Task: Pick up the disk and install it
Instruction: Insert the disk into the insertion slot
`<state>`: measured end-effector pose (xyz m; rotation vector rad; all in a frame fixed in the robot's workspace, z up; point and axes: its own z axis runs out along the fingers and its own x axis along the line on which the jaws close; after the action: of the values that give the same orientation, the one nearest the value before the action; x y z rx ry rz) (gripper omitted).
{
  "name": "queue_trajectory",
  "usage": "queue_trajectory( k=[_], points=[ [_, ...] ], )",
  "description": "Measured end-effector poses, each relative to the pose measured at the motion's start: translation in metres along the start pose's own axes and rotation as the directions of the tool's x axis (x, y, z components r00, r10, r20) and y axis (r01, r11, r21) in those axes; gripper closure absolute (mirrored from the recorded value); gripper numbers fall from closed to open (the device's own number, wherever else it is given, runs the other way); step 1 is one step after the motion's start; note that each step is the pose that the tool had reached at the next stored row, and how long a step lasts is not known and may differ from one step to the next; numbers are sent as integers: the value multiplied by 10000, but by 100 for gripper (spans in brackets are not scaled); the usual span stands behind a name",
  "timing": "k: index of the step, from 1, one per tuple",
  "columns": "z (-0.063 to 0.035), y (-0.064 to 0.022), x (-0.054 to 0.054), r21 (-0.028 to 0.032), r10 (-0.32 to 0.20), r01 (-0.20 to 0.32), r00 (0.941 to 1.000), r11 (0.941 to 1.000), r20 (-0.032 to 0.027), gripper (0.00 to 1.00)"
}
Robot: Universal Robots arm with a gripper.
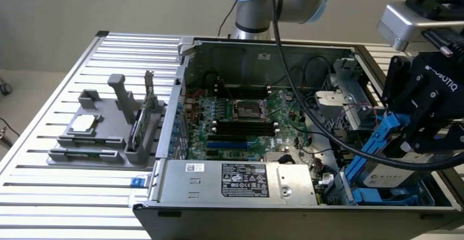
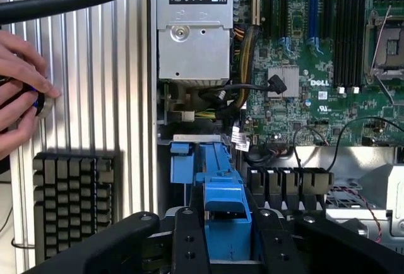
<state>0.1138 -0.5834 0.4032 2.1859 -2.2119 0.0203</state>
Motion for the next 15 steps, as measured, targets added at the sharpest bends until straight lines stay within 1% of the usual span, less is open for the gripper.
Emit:
queue_trajectory(
  k=[2, 3, 15],
  points=[
    [21, 0, -1, -1, 0, 0, 10000, 10000, 0, 66],
    [33, 0, -1, 0, 0, 0, 10000, 10000, 0, 60],
    [151, -19, -5, 0, -2, 2, 10000, 10000, 1, 60]
  ],
)
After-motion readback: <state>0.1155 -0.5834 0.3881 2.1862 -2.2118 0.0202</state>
